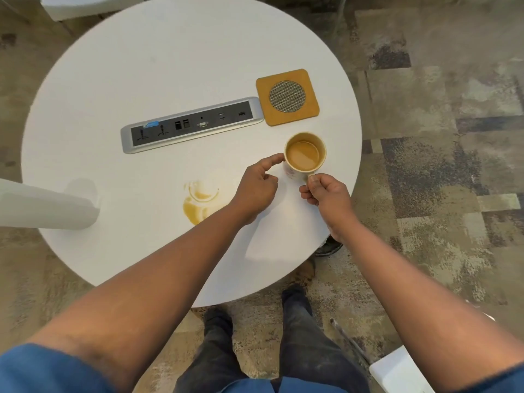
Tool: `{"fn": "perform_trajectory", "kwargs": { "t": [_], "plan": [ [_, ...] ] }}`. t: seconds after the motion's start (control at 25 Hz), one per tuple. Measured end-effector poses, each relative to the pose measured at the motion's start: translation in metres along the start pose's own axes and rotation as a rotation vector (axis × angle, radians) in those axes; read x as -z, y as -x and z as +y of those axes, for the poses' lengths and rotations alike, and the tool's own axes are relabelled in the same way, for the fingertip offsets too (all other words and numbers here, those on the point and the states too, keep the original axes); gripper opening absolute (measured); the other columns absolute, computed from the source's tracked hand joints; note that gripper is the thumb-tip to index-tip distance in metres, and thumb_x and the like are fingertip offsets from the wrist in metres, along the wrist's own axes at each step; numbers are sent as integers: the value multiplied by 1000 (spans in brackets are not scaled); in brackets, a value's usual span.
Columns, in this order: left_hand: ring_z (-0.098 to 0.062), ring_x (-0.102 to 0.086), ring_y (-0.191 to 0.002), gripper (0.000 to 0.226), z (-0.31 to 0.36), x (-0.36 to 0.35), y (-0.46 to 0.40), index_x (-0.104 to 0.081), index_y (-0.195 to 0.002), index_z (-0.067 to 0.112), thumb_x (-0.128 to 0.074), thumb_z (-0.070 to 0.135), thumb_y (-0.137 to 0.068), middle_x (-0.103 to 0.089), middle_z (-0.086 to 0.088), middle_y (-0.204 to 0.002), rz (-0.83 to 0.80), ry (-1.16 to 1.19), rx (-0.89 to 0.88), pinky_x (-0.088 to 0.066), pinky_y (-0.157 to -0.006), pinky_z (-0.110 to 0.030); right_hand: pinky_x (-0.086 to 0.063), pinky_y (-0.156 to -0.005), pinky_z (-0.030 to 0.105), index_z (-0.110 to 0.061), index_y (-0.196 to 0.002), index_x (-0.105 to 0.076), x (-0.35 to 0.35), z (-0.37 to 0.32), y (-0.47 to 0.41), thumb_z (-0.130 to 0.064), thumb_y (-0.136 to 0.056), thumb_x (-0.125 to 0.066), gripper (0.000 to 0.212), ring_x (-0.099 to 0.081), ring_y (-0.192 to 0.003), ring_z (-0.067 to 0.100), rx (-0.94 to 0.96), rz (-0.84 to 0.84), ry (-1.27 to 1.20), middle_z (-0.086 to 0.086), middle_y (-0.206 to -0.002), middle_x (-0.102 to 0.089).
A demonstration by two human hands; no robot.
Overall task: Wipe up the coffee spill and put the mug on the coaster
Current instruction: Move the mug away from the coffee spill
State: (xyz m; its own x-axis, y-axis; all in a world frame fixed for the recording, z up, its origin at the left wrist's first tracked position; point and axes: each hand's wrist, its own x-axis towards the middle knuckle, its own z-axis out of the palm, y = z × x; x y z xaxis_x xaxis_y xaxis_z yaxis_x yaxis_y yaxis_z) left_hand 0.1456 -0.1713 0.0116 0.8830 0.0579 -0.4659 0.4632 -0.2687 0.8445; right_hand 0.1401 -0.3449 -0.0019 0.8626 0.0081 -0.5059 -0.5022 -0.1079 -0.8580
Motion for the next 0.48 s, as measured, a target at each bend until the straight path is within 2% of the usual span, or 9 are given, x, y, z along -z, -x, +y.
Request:
{"fn": "perform_trajectory", "kwargs": {
  "t": [0.08, 0.2, 0.28, 0.36, 0.48],
  "plan": [
    [-13, -59, -81, 63, 4, -11, -7, -54, -143, 32, -42, -7, -94, -60, 19, -117, -27, -16, -1, -49, -75, -19, -53, -85, 31, -23, -90, -67, 9, 5, -4, -27, -103, -53, 20, -62, -86, 16, -8, 22, -20, 4, -92, -71],
    [-13, -58, -80, 64, 6, -23, -16, -53, -144, 30, -41, -8, -94, -61, 18, -118, -66, -39, -9, -51, -78, -23, -52, -87, 34, -23, -89, -67, 20, 11, -10, -25, -103, -53, 20, -62, -86, 17, -7, 39, -43, 5, -91, -70],
    [-12, -60, -89, 63, 6, -29, -21, -53, -144, 28, -41, -9, -93, -61, 13, -128, -77, -42, -8, -51, -82, -23, -52, -88, 35, -21, -89, -67, 26, 12, -14, -24, -104, -53, 20, -61, -86, 17, -10, 44, -49, 5, -89, -69],
    [-9, -63, -104, 62, 7, -33, -26, -55, -143, 26, -43, -9, -93, -57, 8, -138, -74, -32, -2, -48, -85, -16, -52, -89, 36, -20, -88, -66, 29, 13, -18, -24, -104, -52, 21, -61, -85, 18, -12, 40, -45, 6, -89, -68],
    [5, -57, -104, 61, 9, -37, -30, -56, -141, 23, -43, -11, -92, -56, 8, -137, -59, -25, 15, -43, -79, -6, -52, -87, 34, -20, -88, -66, 31, 15, -23, -23, -104, -52, 22, -61, -85, 17, -22, 29, -45, 7, -90, -68]
  ]
}}
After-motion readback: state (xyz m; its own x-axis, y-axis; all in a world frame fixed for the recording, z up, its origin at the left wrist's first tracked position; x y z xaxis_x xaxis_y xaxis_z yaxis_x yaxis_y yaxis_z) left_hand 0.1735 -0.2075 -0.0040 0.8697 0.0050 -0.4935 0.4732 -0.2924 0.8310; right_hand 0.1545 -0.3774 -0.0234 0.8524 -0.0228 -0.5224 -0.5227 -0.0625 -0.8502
